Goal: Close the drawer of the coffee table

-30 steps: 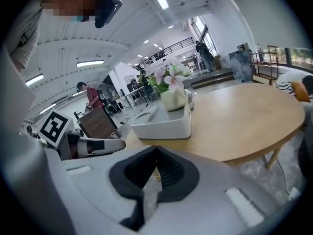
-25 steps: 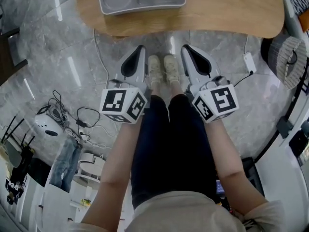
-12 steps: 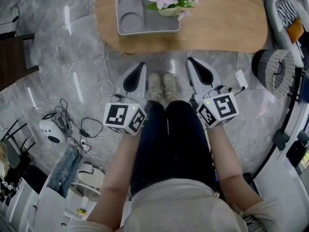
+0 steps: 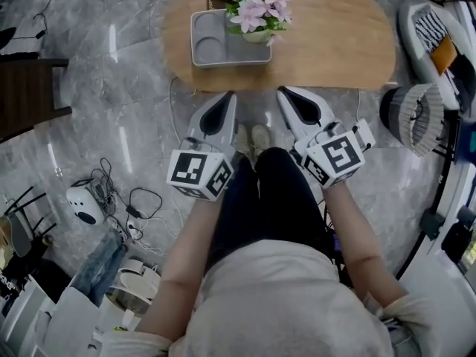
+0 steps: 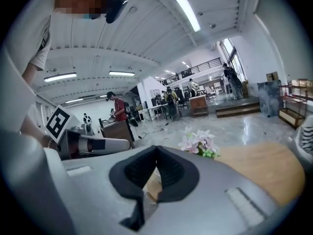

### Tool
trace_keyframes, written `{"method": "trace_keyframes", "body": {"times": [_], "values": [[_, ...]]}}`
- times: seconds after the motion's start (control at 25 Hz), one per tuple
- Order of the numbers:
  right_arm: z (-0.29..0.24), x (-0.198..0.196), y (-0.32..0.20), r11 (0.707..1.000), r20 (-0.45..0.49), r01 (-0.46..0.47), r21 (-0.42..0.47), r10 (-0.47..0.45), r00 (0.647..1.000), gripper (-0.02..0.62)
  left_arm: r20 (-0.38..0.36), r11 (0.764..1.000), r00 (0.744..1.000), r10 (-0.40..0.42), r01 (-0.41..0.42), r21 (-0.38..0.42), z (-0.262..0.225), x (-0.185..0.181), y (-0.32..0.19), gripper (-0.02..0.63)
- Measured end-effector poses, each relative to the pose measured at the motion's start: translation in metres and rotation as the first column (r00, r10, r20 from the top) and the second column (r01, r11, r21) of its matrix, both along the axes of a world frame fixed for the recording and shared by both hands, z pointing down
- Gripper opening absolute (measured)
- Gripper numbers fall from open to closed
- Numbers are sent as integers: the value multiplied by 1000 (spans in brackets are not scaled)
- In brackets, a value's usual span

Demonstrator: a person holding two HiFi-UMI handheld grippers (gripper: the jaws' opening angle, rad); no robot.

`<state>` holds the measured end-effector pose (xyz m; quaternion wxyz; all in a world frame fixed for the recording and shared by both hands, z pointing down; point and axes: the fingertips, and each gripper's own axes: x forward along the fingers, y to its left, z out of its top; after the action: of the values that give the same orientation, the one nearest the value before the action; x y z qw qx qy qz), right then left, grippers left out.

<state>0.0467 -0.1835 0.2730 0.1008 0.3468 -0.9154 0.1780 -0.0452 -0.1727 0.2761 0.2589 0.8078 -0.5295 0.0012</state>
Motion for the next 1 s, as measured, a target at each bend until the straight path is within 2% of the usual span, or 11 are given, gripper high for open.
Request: {"method": "trace_keyframes", "body": {"times": [0.12,0.24,0.4,0.64,0.76,1.0], "values": [[-30,-6,4,999,41,11,37,-12,999,3,-17,999,1000,-4,5,33,-23,2,0,2],[-56,-9,16,999,85,14,39,-18,996,3,-3,996,1000,14,-14,86,-49,7,3,2],[-81,-14,28,996,101,52,72,-60,993,3,6,990,999,33,-34,137,-78,11,6,2],[-118,-11,31,989,97,108,98,-117,988,3,-67,989,993,98,-90,121,-107,19,11,2],[-141,-6,29,988,109,97,124,-110,988,3,-41,979,989,142,-134,154,-125,25,14,2],[-172,-12,38,975,87,99,200,-118,989,3,-12,967,988,151,-145,209,-149,30,17,2]]}}
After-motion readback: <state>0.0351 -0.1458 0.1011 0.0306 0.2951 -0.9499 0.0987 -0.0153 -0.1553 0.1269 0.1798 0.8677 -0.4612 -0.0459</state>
